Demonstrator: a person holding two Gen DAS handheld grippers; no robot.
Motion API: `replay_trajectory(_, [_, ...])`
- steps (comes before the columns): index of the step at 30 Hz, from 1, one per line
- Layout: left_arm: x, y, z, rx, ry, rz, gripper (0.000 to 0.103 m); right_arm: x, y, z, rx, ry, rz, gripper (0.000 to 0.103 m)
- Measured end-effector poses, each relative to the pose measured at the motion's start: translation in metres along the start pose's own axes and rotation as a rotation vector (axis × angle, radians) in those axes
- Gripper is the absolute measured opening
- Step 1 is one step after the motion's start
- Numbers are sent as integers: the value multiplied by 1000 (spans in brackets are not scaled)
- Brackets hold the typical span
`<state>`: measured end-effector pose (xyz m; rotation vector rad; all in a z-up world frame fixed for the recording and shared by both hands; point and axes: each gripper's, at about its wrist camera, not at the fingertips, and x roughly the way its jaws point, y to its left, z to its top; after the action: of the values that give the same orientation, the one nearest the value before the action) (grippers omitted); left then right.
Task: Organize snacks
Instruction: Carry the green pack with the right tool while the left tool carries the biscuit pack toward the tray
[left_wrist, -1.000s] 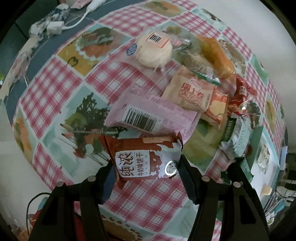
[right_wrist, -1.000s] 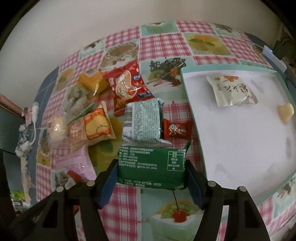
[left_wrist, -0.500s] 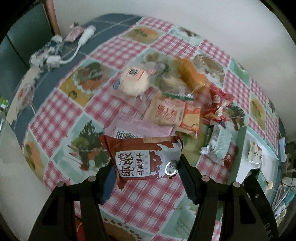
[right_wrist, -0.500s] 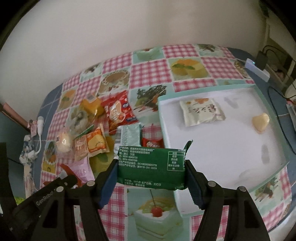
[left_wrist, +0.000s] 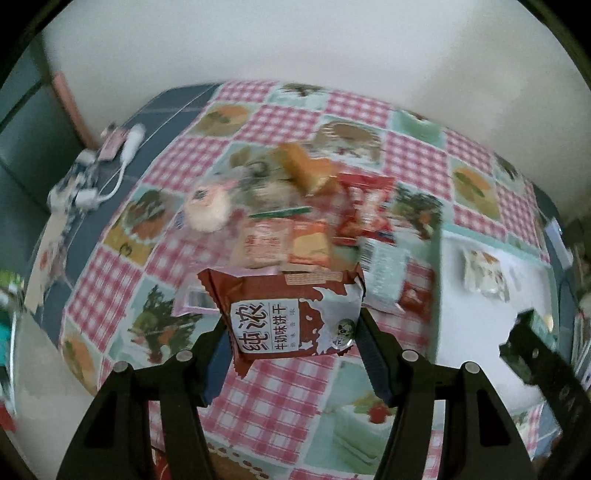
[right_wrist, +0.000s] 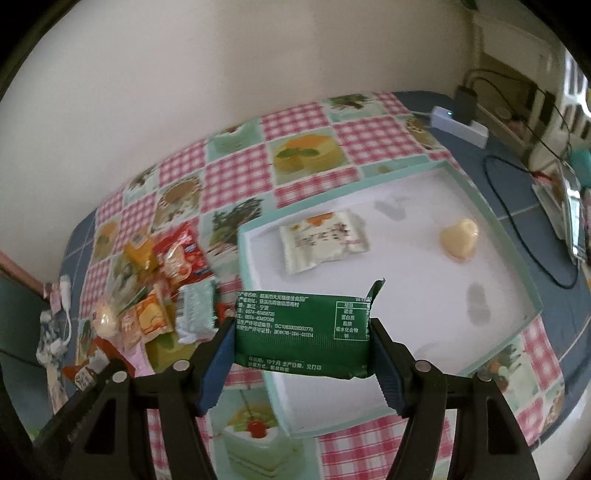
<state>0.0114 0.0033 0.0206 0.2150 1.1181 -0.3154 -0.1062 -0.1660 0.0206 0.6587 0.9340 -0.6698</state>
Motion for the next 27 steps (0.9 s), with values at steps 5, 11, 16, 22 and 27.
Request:
replay_trajectory(5, [-5, -31, -8, 95, -19, -10, 64, -6, -28, 8, 67, -13, -33, 71])
replay_trajectory(11, [-11, -67, -22, 195, -40, -31, 64, -10, -72, 15, 176, -15, -61, 71])
replay_trajectory(16, [-18, -97, -35, 275, -66, -48, 64, -11, -105, 18, 253, -12, -74, 71])
replay_trajectory(22, [-21, -131, -50, 365, -84, -74, 64, -11, -140, 19, 336, -1, -93, 72])
replay_trajectory(27, [-21, -151, -58, 411, -94, -86, 64, -7, -158, 19, 373, 13, -101, 72])
